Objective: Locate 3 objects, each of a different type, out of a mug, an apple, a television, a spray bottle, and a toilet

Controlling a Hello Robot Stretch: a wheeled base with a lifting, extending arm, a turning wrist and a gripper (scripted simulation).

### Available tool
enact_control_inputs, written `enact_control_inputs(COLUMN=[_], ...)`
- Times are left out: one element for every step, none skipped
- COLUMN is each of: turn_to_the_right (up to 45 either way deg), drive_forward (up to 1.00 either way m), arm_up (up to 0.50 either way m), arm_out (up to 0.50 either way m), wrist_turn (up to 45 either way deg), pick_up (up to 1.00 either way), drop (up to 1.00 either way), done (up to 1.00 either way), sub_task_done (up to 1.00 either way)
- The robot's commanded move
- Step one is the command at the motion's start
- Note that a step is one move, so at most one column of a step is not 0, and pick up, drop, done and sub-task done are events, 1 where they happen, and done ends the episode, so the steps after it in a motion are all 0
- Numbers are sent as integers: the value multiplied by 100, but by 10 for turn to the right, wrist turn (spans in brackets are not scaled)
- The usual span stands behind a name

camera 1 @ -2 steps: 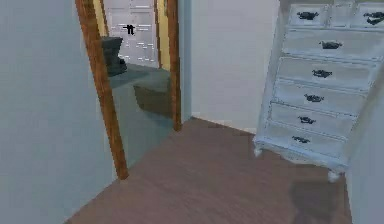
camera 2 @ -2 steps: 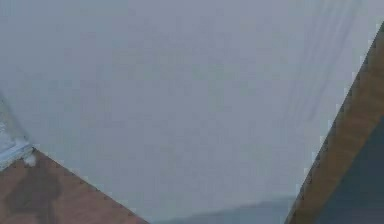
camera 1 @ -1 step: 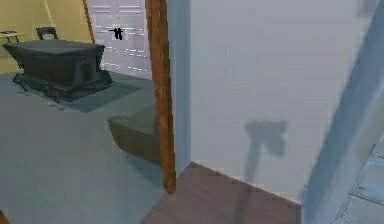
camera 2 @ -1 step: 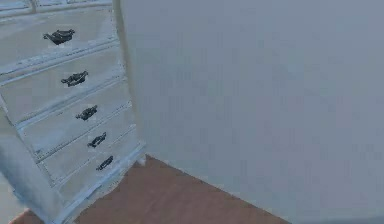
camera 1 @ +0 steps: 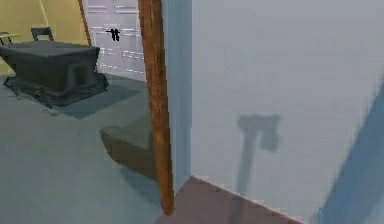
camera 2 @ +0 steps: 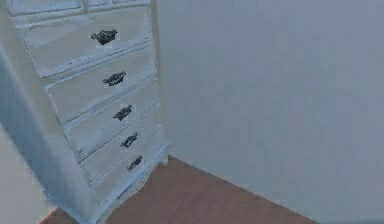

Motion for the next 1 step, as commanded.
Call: enact_control_inputs(turn_to_the_right=[-240], drive_forward=[0], arm_up=[0], arm_out=[0], wrist_turn=[0], pick_up=[0], drop=[0], done=[0], sub_task_done=[0])
